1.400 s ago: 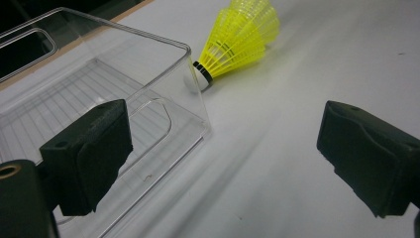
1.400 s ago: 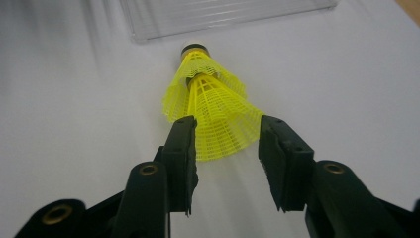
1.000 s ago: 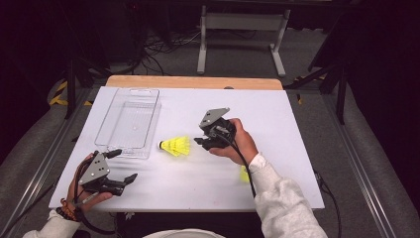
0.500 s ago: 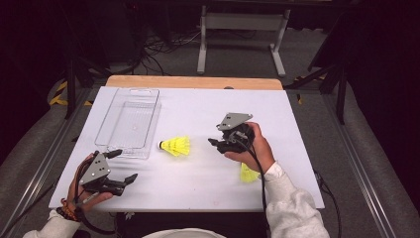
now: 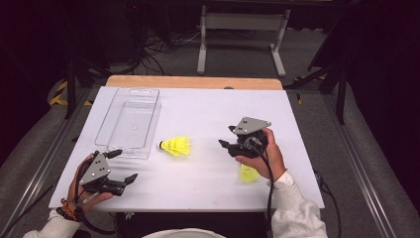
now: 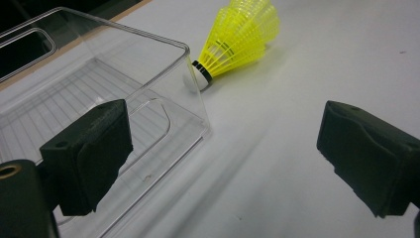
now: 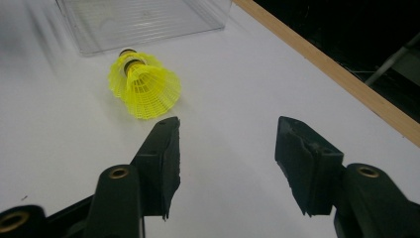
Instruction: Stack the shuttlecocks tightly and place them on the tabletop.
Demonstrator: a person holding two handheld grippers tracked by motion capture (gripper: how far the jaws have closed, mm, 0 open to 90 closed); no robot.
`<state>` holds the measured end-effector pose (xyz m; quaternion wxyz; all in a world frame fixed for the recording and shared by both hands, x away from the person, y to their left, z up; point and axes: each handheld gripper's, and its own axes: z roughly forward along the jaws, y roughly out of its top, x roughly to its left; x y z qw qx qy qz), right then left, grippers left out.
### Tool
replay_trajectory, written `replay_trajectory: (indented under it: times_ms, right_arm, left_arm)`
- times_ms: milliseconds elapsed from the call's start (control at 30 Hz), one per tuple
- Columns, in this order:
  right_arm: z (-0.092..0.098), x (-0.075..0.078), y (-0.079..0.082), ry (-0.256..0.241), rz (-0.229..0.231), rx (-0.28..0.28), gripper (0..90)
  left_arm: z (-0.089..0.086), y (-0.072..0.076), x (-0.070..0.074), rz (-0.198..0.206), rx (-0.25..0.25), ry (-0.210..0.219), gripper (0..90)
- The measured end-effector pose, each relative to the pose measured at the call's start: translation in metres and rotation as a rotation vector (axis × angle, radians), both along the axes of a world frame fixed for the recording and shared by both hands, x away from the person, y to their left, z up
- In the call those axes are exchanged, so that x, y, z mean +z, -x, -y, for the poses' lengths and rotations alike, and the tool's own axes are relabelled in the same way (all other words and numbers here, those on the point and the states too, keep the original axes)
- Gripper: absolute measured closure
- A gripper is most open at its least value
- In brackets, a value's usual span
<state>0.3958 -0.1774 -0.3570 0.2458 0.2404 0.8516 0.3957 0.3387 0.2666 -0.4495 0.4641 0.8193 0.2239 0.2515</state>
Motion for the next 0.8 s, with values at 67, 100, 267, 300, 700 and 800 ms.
replay_trajectory:
  times_ms: [67,100,267,300,700,800]
  right_arm:
    - [0.006,-0.002,0.003,0.005,0.006,-0.022,43.6]
    - [0.009,-0.002,0.005,0.009,0.009,-0.027,43.1]
    - [0.021,-0.003,0.011,-0.001,0.023,-0.054,40.9]
    - [0.021,-0.003,0.011,-0.001,0.023,-0.054,40.9]
    - [0.053,-0.018,0.037,-0.024,0.010,-0.113,22.2]
    - [0.057,-0.021,0.042,-0.016,0.009,-0.112,19.4]
  left_arm:
    - [0.000,0.000,0.000,0.002,-0.004,-0.002,7.7]
    - [0.000,0.000,0.000,0.001,-0.001,0.000,7.7]
    - [0.000,0.000,0.000,0.003,-0.001,-0.002,7.7]
    - [0.000,0.000,0.000,0.003,-0.001,-0.002,7.7]
    - [0.000,0.000,0.000,0.003,-0.005,-0.005,7.7]
    - [0.000,0.000,0.000,0.004,-0.005,-0.006,7.7]
